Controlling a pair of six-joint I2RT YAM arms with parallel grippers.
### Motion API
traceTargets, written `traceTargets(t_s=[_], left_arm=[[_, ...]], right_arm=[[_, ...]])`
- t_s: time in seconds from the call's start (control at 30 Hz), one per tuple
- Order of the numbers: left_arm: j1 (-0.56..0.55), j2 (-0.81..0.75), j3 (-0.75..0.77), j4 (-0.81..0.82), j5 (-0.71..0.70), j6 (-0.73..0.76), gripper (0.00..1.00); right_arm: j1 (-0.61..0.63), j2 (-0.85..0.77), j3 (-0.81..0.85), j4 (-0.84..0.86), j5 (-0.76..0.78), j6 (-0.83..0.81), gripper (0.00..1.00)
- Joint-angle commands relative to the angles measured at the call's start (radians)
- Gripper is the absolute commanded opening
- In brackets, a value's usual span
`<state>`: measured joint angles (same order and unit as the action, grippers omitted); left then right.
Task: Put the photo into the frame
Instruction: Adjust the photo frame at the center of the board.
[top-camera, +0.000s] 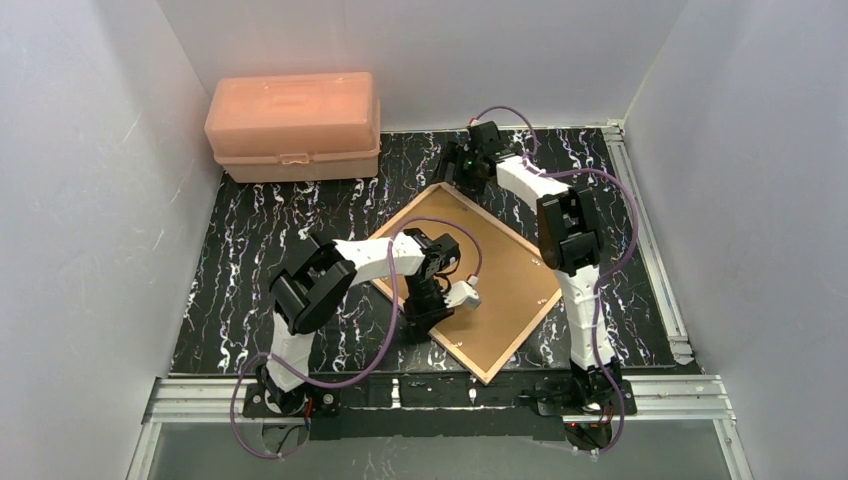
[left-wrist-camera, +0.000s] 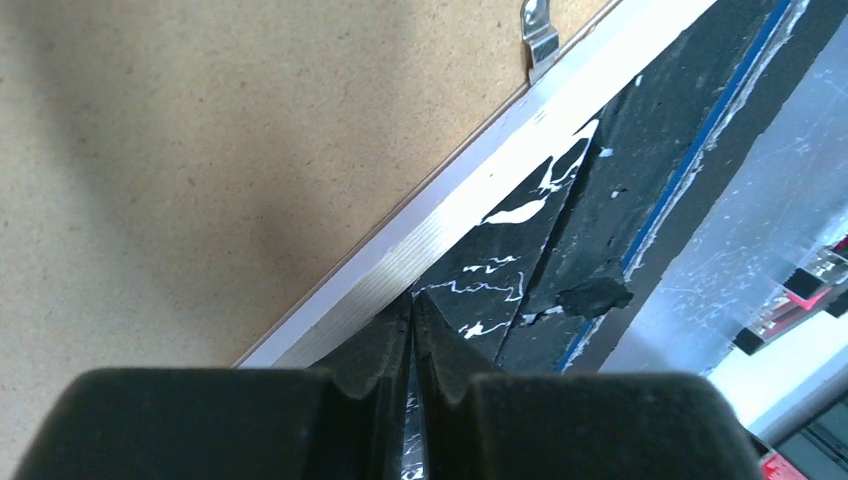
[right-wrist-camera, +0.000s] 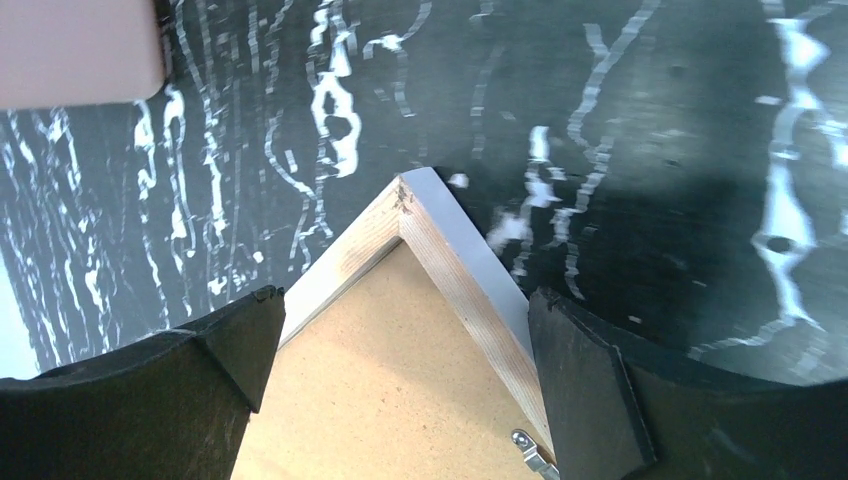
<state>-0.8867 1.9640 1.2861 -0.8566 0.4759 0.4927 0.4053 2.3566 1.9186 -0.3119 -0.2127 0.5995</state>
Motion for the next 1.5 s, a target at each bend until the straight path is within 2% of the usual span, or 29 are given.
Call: traceTargets(t_s=[0.0,0.33,0.47,0.6,0.73,0.83,1.0,1.13,1.33,1.47], left_arm=[[0.002,0.065,0.055,0.242,-0.106,-0.024,0.06],[-0.005,0.077,0.081,0.239,-0.12,-0.104,0.06],[-0.005,0.031,0.088,0.159,-0.108,-0.112,0.12],[0.013,-0.086,0.033,0.062,-0.08,-0.089,0.21],[0.053,-0.191,0.006,-0.06,-0.016,-0.057,0.26],[0.107,-0.26,0.022,-0.162,0.043,-0.037,0.27],[0.26,-0.373,0.09,-0.342,0.131,0.061,0.32],[0.425,-0.408,0.101,-0.334,0.05,0.101,0.32],[0.726,-0.308,0.15,-0.2,-0.002,0.072,0.22],[0.814,-0.161,0.219,-0.181,0.043,-0.007,0.21]], right_arm=[[0.118,0.013,0.066,-0.145,-0.288,0.008,0.99],[0.209,0.064,0.189,-0.188,-0.368,-0.03,0.99],[0.189,0.061,0.279,-0.279,-0.26,-0.095,0.99],[0.125,-0.001,0.28,-0.247,-0.182,-0.09,0.99],[0.079,0.007,0.338,-0.269,-0.158,-0.089,0.99],[0.069,-0.023,0.355,-0.347,-0.05,-0.114,0.99],[0.054,-0.291,-0.001,-0.233,0.145,-0.07,0.99],[0.021,-0.489,-0.222,-0.221,0.283,-0.032,0.99],[-0.035,-0.78,-0.583,-0.18,0.319,0.014,0.99],[-0.041,-0.914,-0.731,-0.183,0.321,0.037,0.99]])
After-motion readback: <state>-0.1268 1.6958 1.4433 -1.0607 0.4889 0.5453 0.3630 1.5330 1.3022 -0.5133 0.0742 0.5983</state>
